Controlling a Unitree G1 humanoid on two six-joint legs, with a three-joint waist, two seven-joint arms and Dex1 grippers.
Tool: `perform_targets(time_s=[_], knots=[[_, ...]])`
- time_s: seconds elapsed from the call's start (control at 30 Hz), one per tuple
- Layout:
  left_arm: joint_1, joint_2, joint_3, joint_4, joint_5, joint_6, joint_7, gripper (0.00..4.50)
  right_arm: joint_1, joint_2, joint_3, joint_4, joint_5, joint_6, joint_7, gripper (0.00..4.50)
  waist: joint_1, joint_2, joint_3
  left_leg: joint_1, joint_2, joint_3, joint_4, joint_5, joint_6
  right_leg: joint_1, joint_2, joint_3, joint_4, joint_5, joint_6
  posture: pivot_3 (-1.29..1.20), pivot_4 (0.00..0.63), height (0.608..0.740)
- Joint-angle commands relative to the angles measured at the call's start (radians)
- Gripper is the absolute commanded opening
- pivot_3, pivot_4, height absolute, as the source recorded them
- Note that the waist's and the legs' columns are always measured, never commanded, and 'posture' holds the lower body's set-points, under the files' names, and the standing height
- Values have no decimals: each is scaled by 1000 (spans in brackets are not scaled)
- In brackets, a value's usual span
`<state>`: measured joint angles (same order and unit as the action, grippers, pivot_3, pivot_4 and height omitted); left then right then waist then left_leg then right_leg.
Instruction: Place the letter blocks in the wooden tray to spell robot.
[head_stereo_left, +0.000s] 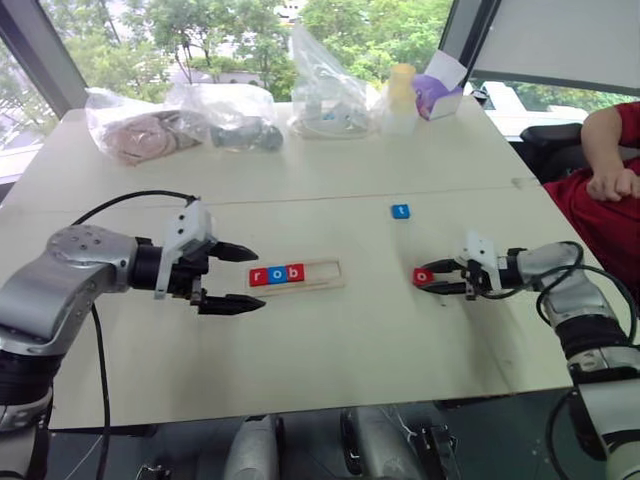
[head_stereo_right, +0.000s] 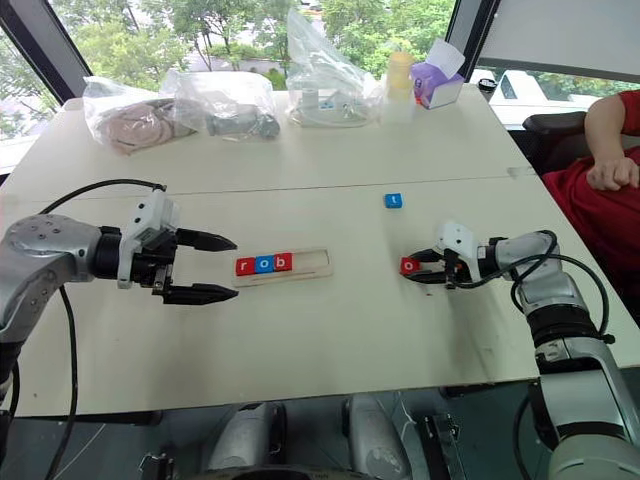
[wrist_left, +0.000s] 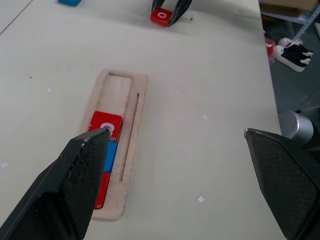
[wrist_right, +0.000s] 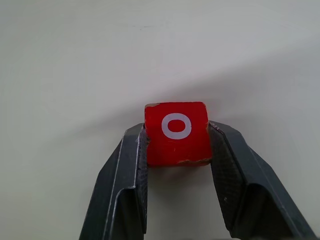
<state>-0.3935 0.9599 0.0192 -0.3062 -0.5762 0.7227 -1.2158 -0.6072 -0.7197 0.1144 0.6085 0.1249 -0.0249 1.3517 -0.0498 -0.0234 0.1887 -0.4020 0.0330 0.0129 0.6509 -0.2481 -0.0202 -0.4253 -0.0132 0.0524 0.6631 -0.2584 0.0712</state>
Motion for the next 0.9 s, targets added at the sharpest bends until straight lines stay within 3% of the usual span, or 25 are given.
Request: perform_targets(time_s=[0.03,0.17,0.37,0.67,0.9], knots=[[16,37,75,19,-9,-4,6,4500,-45,65,12,-227,84,172,3,1161,-6,0,0,0,0,0,0,0,0,-1,1,0,1,0,0,0,150,740],[107,76,119,7,2,-20,9,4500,-127,232,98,-325,49,324,-106,1161,-17,1,0,0,2,-1,-2,0,0,-2,2,0,3,0,-1,0,150,740],[153,75,144,-29,-14,-15,46,4500,-189,379,217,-278,-44,304,-182,1161,6,0,0,-4,1,-2,-1,0,0,-4,0,-2,1,0,0,0,150,740],[206,62,174,-69,-28,-6,104,4500,-268,405,264,-93,-118,160,-171,1161,6,0,0,-5,-1,1,0,0,0,-5,-4,-1,0,0,0,0,150,740],[224,51,171,-85,-39,-6,134,4500,-285,364,241,-87,-112,144,-124,1161,4,0,0,-4,0,1,-1,0,0,-5,-2,-1,1,0,0,0,150,740]])
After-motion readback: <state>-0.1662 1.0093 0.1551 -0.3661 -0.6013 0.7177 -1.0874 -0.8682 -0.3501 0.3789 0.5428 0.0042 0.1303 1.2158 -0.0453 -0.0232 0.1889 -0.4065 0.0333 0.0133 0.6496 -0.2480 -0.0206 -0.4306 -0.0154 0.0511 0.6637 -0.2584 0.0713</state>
